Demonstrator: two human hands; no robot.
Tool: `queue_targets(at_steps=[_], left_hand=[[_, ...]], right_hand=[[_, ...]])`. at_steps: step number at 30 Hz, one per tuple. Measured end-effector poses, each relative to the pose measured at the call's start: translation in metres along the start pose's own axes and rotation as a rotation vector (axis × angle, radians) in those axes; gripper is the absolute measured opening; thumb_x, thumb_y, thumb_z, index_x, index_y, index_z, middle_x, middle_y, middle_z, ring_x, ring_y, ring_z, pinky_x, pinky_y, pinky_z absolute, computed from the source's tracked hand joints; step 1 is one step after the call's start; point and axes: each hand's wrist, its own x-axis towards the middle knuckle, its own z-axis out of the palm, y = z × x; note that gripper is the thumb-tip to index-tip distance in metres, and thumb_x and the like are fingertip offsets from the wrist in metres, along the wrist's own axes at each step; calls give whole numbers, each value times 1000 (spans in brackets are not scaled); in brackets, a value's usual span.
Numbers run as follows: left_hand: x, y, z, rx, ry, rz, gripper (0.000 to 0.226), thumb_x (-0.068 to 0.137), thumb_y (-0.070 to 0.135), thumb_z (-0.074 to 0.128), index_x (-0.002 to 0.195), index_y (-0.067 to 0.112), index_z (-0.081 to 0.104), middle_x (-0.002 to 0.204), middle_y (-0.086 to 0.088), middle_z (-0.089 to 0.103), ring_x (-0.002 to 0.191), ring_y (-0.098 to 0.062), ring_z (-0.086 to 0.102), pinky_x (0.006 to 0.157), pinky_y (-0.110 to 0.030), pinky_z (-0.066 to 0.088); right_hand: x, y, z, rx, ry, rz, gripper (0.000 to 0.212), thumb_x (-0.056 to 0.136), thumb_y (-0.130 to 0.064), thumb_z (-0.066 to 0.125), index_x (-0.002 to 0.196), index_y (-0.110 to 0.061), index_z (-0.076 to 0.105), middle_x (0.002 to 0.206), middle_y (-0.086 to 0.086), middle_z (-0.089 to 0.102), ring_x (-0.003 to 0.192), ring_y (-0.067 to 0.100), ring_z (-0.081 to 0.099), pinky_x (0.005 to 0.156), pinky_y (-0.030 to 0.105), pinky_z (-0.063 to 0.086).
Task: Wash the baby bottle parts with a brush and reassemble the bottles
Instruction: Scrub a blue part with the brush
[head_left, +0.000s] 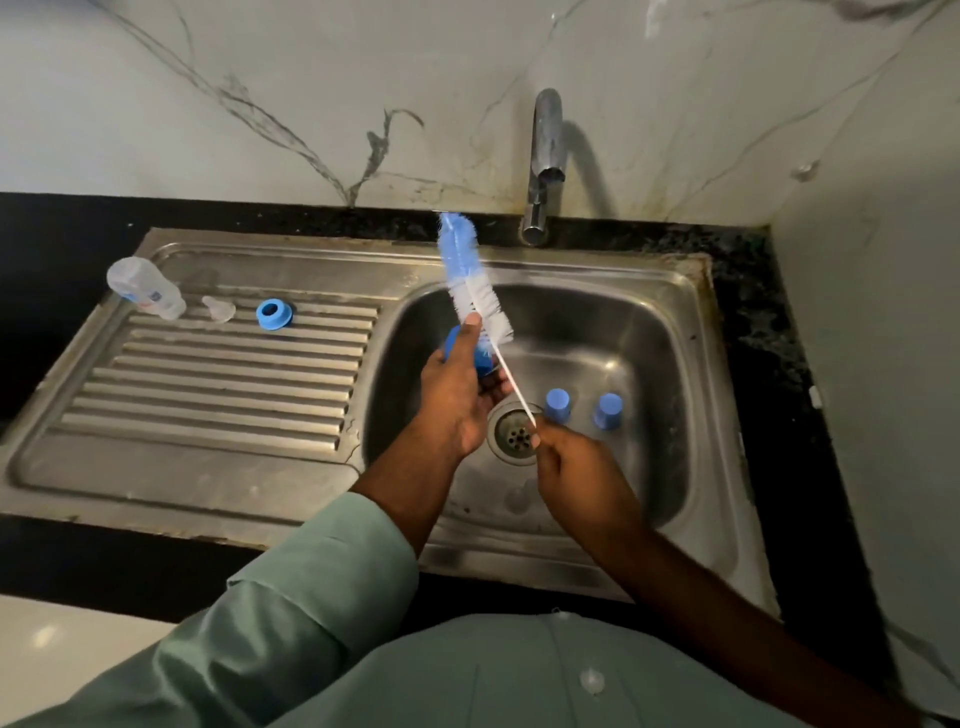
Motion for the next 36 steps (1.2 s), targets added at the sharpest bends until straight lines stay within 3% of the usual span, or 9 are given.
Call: queue_targets(at_steps=[5, 10, 14, 18, 22, 26, 29, 32, 36], left_hand=[[14, 14, 3, -206, -33, -47, 56, 90, 53, 60, 126, 11, 60, 111, -13, 69, 87, -23, 70, 63, -33, 59], [6, 0, 19, -169, -15, -94, 52, 94, 51, 56, 124, 8, 59, 105, -15, 68, 88, -22, 67, 74, -36, 61], [24, 18, 7, -272, 34, -129, 52, 95, 49, 55, 128, 9, 56, 111, -16, 69, 96, -27, 70, 71, -41, 61], [12, 7, 17, -127, -34, -166, 49, 102, 46, 42, 124, 5, 56, 104, -20, 68, 87, -28, 69, 75, -40, 60], [29, 22, 5, -320, 4, -184, 52, 98, 46, 53, 132, 7, 55, 118, -19, 67, 101, -29, 69, 76, -43, 61], [16, 3, 12, -159, -106, -231, 49, 92, 38, 65, 128, 6, 57, 116, -19, 65, 94, -26, 68, 75, -39, 61], [27, 10, 10, -212, -60, -178, 46, 90, 35, 66, 127, 7, 57, 117, -19, 66, 97, -28, 67, 66, -41, 61], [43, 23, -1, -263, -38, -200, 45, 92, 38, 63, 128, 11, 61, 121, -16, 67, 105, -32, 66, 81, -54, 57], [29, 16, 3, -170, -72, -246, 35, 96, 39, 53, 121, 16, 61, 99, -6, 68, 81, -18, 63, 59, -27, 50]], right_hand=[[-19, 7, -13, -20, -3, -62, 27, 95, -22, 44, 113, -28, 63, 78, 6, 62, 78, 29, 62, 68, 33, 48], [12, 10, -15, -8, 20, 53, 24, 97, -25, 40, 108, -24, 61, 91, 3, 68, 85, 24, 64, 77, 35, 52], [-17, 9, -11, 7, -24, -29, 32, 93, -28, 37, 112, -26, 63, 74, 0, 62, 81, 25, 62, 71, 33, 50], [13, 6, -8, -14, 6, 49, 27, 97, -26, 39, 112, -22, 61, 96, 3, 69, 88, 24, 64, 78, 34, 51], [-9, 12, -12, -74, -28, -42, 31, 94, -32, 34, 108, -22, 61, 86, 5, 67, 82, 28, 63, 71, 35, 51], [17, 10, -19, -52, -35, 49, 28, 96, -28, 35, 110, -26, 59, 83, 3, 67, 77, 23, 64, 73, 35, 53], [11, 16, -25, -63, -21, 15, 32, 96, -31, 34, 118, -30, 57, 87, 3, 68, 80, 25, 65, 75, 39, 54], [-16, 18, -28, -138, -44, -80, 26, 96, -29, 40, 114, -29, 59, 83, 4, 68, 82, 30, 64, 68, 35, 50], [14, 18, -33, -214, -53, -29, 33, 100, -30, 34, 128, -32, 52, 89, 4, 66, 83, 25, 63, 67, 28, 43]])
